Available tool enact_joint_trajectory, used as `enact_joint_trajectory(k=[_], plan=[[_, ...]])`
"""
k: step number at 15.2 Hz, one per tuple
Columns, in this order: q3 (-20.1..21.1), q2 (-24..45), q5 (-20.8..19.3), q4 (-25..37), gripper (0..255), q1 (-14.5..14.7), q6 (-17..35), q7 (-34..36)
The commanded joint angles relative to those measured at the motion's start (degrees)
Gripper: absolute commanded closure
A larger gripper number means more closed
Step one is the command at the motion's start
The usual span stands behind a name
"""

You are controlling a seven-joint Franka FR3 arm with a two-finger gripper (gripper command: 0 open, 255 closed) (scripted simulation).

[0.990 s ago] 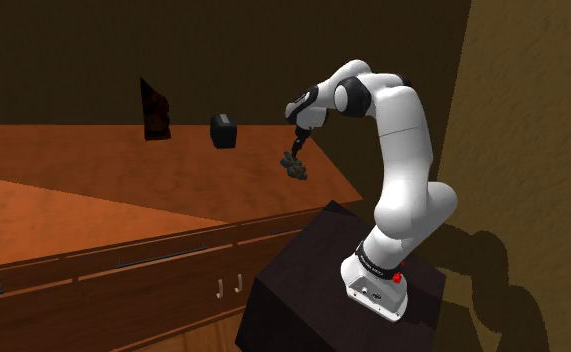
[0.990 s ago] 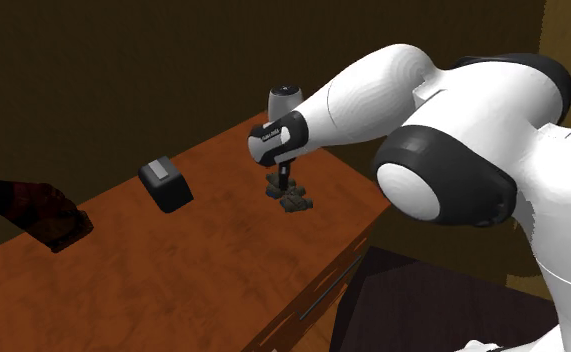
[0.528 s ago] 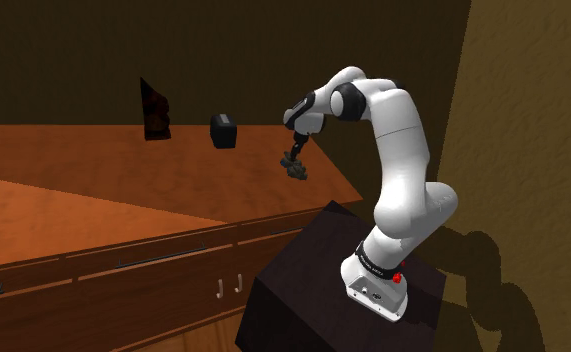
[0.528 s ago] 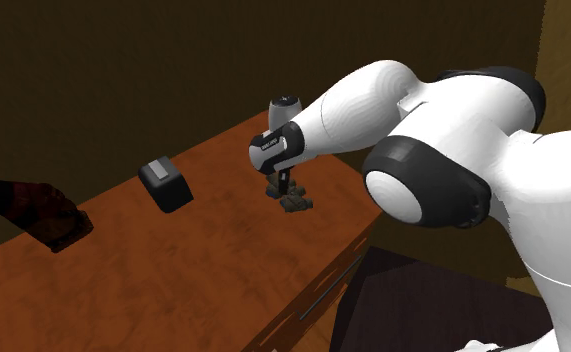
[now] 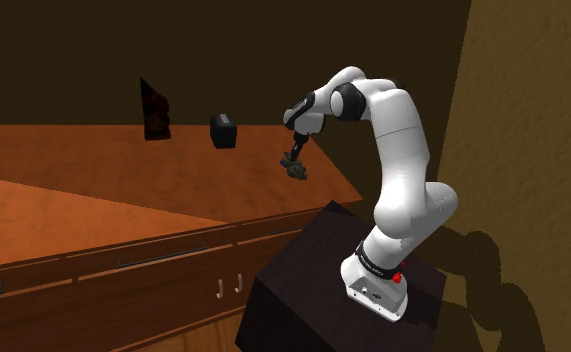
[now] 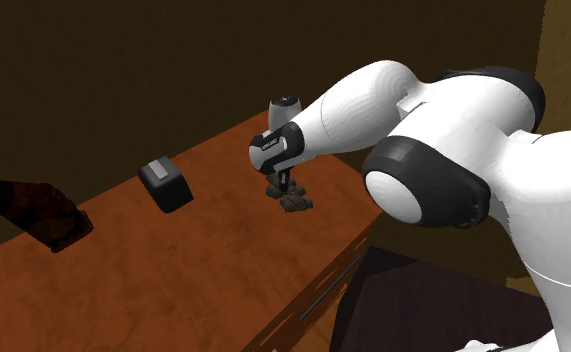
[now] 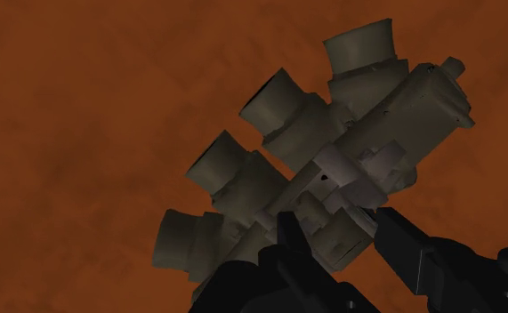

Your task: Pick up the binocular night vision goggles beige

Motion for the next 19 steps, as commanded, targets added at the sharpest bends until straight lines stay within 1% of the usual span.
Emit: enact_joint_trajectory(k=[1,17,19], plan=[[0.01,0.04,0.01,0.00,255,-0.01,0.03,0.00],[-2.34,-8.54,-2.26,-2.15,255,1.72,-6.42,1.22],[-2.36,-8.62,-2.29,-2.16,255,1.73,-6.49,1.23]])
